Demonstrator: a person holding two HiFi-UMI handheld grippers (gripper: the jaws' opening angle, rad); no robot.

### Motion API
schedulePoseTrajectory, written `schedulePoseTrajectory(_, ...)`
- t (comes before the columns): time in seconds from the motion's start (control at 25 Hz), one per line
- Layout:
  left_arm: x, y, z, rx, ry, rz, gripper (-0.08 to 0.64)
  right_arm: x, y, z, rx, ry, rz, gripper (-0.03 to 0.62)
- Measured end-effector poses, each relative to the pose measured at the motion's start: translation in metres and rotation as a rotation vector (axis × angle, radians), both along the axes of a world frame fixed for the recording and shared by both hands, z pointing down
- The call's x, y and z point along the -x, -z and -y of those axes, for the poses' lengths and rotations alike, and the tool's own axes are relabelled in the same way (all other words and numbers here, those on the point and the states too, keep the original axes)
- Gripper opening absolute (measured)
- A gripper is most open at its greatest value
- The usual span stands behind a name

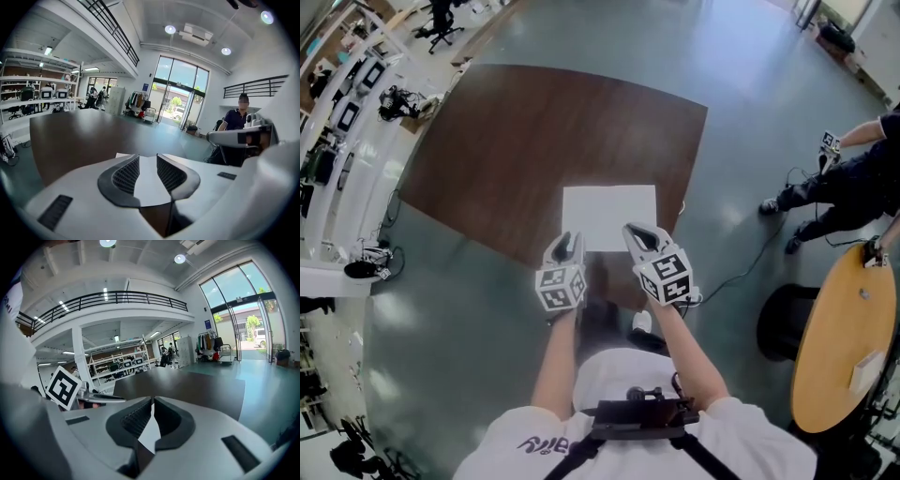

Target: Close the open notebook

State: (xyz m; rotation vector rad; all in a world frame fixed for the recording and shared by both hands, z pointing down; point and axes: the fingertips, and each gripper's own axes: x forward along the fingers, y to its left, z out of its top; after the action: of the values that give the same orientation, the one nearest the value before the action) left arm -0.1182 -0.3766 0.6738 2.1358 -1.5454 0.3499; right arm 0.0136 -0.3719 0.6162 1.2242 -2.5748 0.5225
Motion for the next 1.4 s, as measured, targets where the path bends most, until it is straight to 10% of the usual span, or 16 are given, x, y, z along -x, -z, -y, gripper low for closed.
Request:
schedulePoseTrajectory(0.32, 0.017, -0.06, -0.007, 0.137, 0.06, -0.011, 0.273, 0.011, -0.024, -0.012, 0.053, 0.046, -0.022, 0.005)
schedulePoseTrajectory(0.72, 0.022, -0.133, -0.018, 0.29, 0.068, 0.027, 0.275, -0.004, -0.042, -0.018, 0.119, 0.044, 0.008, 0.005)
schedulePoseTrajectory(1.4, 0.051, -0.17, -0.008, 0.328, 0.147, 0.13, 0.273, 0.006, -0.044, -0.012, 0.118, 0.027, 0.036, 0.005)
